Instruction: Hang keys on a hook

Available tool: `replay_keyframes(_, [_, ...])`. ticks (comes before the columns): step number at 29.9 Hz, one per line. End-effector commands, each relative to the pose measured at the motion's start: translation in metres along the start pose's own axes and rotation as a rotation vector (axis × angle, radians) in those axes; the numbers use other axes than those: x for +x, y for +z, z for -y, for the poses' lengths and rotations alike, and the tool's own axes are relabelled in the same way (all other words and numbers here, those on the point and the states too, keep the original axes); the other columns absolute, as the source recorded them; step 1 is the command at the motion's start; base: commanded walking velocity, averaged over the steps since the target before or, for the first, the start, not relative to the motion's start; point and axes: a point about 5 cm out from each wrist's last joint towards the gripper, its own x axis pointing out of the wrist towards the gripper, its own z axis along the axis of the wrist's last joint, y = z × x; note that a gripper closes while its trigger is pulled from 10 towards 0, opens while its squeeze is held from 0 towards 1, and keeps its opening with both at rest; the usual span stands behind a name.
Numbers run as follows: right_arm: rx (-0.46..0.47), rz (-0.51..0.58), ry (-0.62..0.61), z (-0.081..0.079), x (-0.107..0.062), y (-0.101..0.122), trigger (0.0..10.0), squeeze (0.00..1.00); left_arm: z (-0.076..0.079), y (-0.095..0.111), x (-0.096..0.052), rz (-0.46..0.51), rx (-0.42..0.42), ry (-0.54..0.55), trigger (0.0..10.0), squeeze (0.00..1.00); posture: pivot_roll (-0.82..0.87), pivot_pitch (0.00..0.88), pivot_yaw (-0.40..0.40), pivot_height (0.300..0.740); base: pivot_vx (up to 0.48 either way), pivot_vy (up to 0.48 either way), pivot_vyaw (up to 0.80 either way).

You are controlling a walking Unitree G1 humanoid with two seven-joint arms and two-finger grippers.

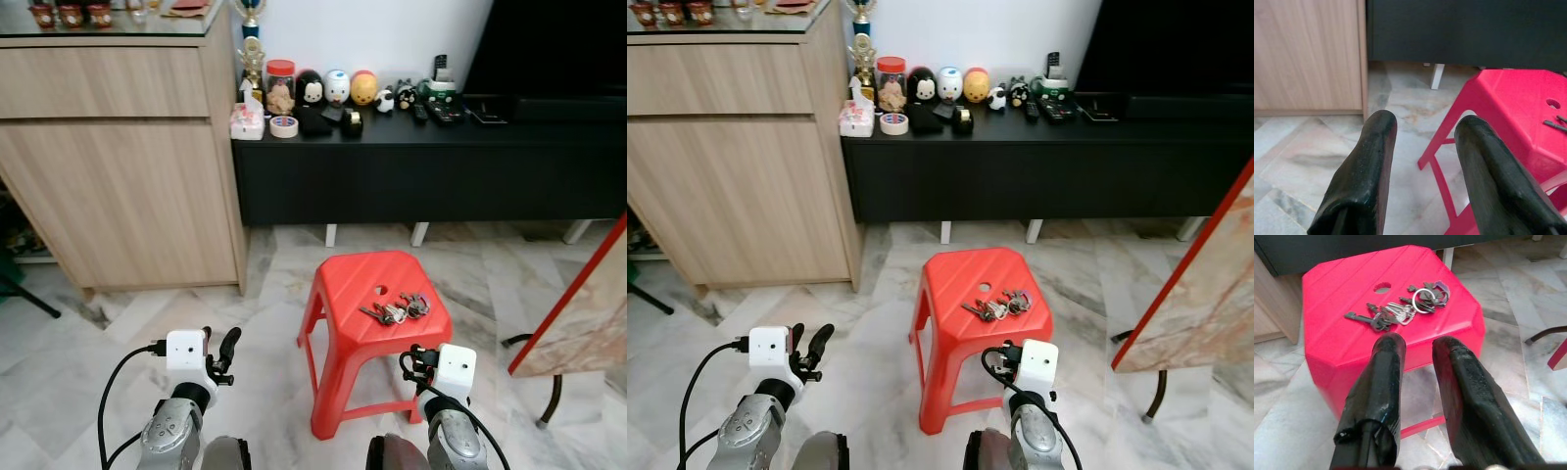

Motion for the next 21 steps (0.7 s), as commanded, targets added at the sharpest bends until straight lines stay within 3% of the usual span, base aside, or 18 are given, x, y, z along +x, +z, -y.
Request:
replay_keyframes(1, [0.002,0.024,0.004,0.0014,-0.0007,0.0022,10.0,0.00,0.0021,0.0041,0.0036,0.010,-0.015,-0.008,10.0,0.00,0.07,0.000,-0.064,0.613,0.337,0.000,0.00])
replay_keyframes(6, [0.015,0.030,0.004,0.0002,-0.0010,0.0025,10.0,0.00,0.0043,0.0043,0.0043,0.009,-0.014,-0.018,10.0,0.00,0.07,0.000,-0.065,0.613,0.339,0.000,0.00])
replay_keyframes(10, [-0.026,0.034,0.031,-0.0028,0.0001,0.0044,10.0,0.00,0.0048,0.0051,0.0051,0.010,-0.013,-0.021,10.0,0.00,0.07,0.000,-0.064,0.613,0.337,0.000,0.00])
replay_keyframes(16, [-0.035,0.040,0.048,-0.0055,0.0003,0.0054,10.0,0.00,0.0043,0.0055,0.0057,0.011,-0.012,-0.020,10.0,0.00,0.08,0.000,-0.065,0.613,0.337,0.000,0.77])
replay_keyframes(21, [-0.016,0.038,0.036,-0.0062,-0.0003,0.0045,10.0,0.00,0.0065,0.0057,0.0068,0.011,0.005,-0.031,10.0,0.00,0.08,0.000,-0.066,0.613,0.329,0.000,0.00])
